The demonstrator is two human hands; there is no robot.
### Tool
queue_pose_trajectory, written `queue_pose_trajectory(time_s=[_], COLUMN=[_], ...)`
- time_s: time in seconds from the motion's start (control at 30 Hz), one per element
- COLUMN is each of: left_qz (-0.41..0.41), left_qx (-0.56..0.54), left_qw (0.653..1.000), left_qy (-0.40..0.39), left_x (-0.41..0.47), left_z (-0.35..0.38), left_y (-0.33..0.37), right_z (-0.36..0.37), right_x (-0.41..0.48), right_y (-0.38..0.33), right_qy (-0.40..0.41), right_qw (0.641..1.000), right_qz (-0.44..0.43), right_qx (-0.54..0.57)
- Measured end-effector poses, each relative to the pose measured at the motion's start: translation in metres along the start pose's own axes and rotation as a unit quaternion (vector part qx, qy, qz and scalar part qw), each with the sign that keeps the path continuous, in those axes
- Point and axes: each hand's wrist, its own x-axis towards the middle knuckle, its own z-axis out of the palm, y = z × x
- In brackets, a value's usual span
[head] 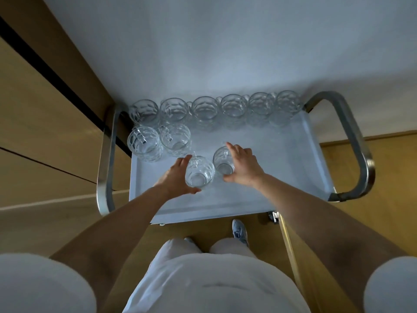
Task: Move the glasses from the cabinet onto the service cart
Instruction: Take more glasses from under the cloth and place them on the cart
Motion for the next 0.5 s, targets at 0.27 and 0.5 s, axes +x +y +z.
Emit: queue_pose_trajectory(time_s=[0.27, 0.5], left_qz=[-0.037, -0.137], left_qx=[-0.072, -0.119], left_qw=[0.996, 0.980], left_qy=[0.031, 0.085], left_x=[0.018, 0.034], left_z=[0.007, 0.019], left_y=[0.027, 0.052], right_z=[-0.032, -0.052], right_x=[0.018, 0.045], right_y=[0.022, 0.039], right_qy=[-0.073, -0.119], right_qw=[0.995, 0.986], right_qz=[-0.055, -0.080], right_qx=[-0.050, -0.088])
